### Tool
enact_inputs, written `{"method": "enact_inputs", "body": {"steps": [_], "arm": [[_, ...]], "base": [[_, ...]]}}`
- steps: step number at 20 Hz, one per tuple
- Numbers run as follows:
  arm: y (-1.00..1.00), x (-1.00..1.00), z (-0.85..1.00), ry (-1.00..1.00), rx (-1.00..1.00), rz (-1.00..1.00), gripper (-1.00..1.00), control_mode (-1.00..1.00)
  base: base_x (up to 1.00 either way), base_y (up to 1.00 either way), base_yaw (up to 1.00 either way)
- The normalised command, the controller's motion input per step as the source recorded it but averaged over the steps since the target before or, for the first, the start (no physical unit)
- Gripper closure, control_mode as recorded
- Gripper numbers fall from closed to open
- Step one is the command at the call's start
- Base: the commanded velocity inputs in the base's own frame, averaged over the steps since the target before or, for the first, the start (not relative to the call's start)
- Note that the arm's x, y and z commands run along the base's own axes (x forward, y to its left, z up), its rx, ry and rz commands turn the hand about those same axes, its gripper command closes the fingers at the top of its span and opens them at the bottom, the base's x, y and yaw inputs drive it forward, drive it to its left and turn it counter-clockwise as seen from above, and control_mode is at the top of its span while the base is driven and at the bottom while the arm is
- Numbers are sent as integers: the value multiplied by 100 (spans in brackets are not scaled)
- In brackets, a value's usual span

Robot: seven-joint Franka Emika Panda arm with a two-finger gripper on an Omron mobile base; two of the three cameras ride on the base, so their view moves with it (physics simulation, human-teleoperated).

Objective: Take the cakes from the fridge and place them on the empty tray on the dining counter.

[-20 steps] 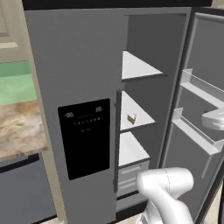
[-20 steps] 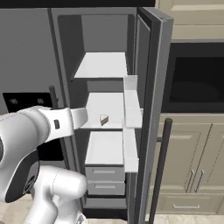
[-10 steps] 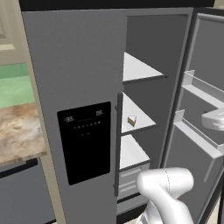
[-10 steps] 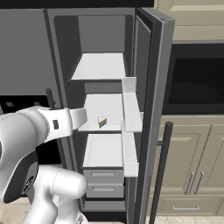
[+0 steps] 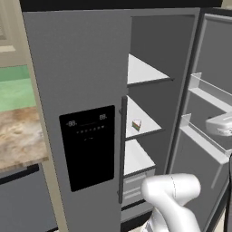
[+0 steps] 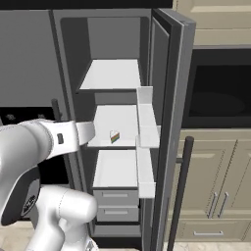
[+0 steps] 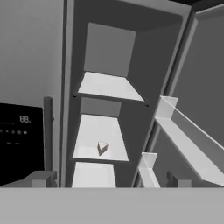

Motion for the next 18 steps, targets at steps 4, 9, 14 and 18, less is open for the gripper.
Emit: {"method": "enact_inputs", "body": {"steps": [4, 9, 14, 18], "arm": [[34, 2, -22, 19, 0, 0, -100, -100], [38, 0, -28, 17, 0, -3, -100, -100], [10, 0, -32, 13, 6, -12, -100, -100], [0, 0, -30, 5, 13, -16, -100, -100]], "base": [[0, 0, 0], [0, 0, 0], [0, 0, 0], [0, 0, 0]]}}
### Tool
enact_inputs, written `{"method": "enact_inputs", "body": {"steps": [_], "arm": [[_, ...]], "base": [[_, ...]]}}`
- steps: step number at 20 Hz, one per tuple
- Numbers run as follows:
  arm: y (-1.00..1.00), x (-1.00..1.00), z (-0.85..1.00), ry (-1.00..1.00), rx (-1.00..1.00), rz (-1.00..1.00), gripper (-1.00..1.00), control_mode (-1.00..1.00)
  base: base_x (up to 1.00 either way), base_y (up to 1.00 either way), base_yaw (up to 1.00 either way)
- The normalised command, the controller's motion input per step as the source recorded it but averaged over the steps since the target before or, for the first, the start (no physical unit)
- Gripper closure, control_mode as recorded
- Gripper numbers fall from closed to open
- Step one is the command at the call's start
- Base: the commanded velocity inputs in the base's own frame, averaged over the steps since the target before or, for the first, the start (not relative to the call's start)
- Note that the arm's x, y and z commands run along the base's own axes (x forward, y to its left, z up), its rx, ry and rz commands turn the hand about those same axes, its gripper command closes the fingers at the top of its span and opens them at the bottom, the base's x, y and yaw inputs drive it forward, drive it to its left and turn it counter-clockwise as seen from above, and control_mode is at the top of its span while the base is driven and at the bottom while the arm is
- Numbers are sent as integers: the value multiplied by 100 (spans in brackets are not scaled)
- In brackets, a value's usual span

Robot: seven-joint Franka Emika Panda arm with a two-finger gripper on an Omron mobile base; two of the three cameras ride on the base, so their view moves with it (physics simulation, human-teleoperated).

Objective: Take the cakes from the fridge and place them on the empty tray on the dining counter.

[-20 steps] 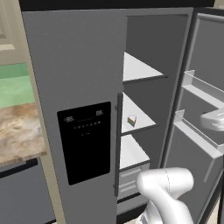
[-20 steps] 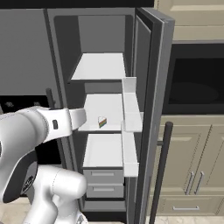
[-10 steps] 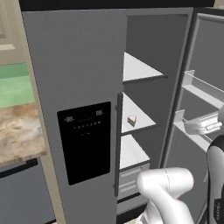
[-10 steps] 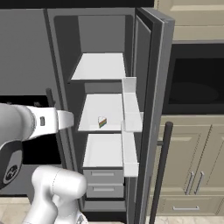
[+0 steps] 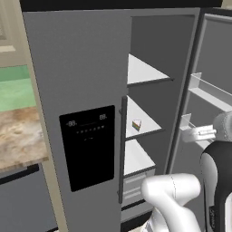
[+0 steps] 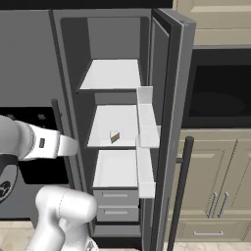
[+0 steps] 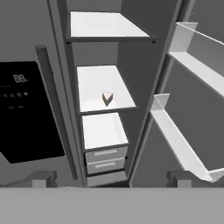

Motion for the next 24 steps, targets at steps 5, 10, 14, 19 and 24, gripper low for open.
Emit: {"method": "enact_inputs", "body": {"steps": [5, 10, 14, 19, 24], "arm": [[0, 16, -16, 1, 5, -10, -100, -100], [0, 31, -4, 0, 0, 0, -100, -100], [0, 29, -16, 0, 0, 0, -100, -100], [0, 36, -29, 0, 0, 0, -100, -100], [0, 37, -31, 1, 0, 0, -100, -100]], "base": [[0, 0, 0], [0, 0, 0], [0, 0, 0], [0, 0, 0], [0, 0, 0]]}}
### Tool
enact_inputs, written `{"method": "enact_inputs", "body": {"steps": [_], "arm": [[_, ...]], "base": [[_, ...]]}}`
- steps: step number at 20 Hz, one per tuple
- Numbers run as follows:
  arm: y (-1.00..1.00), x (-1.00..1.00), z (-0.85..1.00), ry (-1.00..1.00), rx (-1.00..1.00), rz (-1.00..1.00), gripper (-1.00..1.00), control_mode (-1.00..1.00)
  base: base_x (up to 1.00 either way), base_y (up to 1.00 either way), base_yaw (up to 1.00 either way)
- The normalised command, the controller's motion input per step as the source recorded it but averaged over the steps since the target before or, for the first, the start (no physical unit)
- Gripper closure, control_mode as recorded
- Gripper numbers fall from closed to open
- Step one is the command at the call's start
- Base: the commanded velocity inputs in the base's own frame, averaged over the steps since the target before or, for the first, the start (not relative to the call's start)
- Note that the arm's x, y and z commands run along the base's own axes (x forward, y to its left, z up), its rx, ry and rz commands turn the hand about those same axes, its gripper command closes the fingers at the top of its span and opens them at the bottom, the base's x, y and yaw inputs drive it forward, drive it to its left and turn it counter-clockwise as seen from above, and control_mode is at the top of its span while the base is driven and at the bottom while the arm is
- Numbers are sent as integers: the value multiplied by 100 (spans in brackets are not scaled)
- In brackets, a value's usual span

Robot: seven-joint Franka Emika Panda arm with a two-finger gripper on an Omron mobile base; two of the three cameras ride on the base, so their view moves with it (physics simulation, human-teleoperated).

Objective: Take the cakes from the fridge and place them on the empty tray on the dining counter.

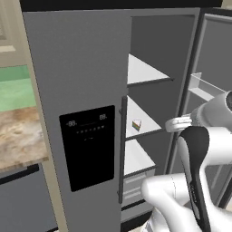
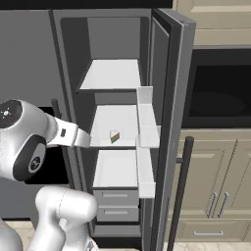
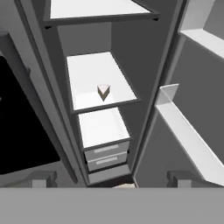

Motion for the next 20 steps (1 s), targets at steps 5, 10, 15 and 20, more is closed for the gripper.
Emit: {"method": "enact_inputs", "body": {"steps": [5, 10, 15, 20], "arm": [[0, 33, -33, 0, 0, 0, -100, -100], [0, 37, -36, 0, 0, 0, -100, -100], [0, 39, -26, 0, 0, 0, -100, -100], [0, 42, -27, -1, 0, 0, -100, -100]], "base": [[0, 0, 0], [0, 0, 0], [0, 0, 0], [0, 0, 0]]}}
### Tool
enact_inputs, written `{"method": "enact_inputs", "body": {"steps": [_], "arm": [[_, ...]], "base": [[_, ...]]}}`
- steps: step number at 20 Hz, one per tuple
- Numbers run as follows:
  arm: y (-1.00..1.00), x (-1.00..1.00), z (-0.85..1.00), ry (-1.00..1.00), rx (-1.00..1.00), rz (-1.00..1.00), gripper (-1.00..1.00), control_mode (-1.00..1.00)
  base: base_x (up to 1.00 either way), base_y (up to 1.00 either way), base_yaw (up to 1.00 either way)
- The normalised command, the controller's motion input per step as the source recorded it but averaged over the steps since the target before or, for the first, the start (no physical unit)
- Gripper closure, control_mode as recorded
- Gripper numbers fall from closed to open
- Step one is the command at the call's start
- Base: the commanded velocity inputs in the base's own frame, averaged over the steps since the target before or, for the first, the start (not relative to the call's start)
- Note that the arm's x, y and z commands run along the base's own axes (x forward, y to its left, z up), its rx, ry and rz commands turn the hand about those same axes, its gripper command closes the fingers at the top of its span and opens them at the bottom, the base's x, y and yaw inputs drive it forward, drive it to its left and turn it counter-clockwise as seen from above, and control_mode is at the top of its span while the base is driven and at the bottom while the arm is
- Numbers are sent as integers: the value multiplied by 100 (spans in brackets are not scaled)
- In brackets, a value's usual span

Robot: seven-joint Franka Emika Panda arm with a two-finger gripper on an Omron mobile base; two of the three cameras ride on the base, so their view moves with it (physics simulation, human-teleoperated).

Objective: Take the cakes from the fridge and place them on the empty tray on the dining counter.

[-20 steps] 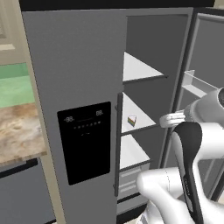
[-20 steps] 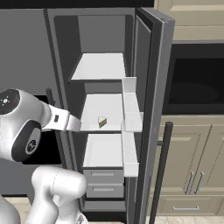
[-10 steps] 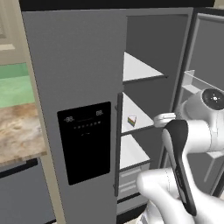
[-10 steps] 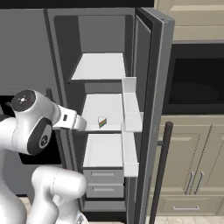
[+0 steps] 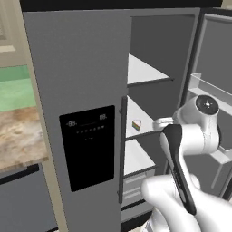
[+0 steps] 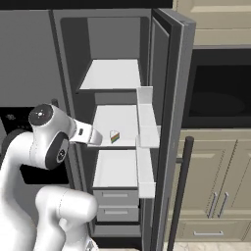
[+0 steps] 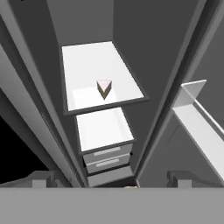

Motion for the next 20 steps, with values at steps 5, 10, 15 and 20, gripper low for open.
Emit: {"method": "enact_inputs", "body": {"steps": [5, 10, 15, 20], "arm": [[0, 44, -21, -2, 0, 0, -100, -100], [0, 43, -6, 0, 0, 0, -100, -100], [0, 42, -12, 0, 0, 3, -100, -100], [0, 42, -23, 5, 0, 8, -100, -100]], "base": [[0, 0, 0], [0, 0, 0], [0, 0, 0], [0, 0, 0]]}}
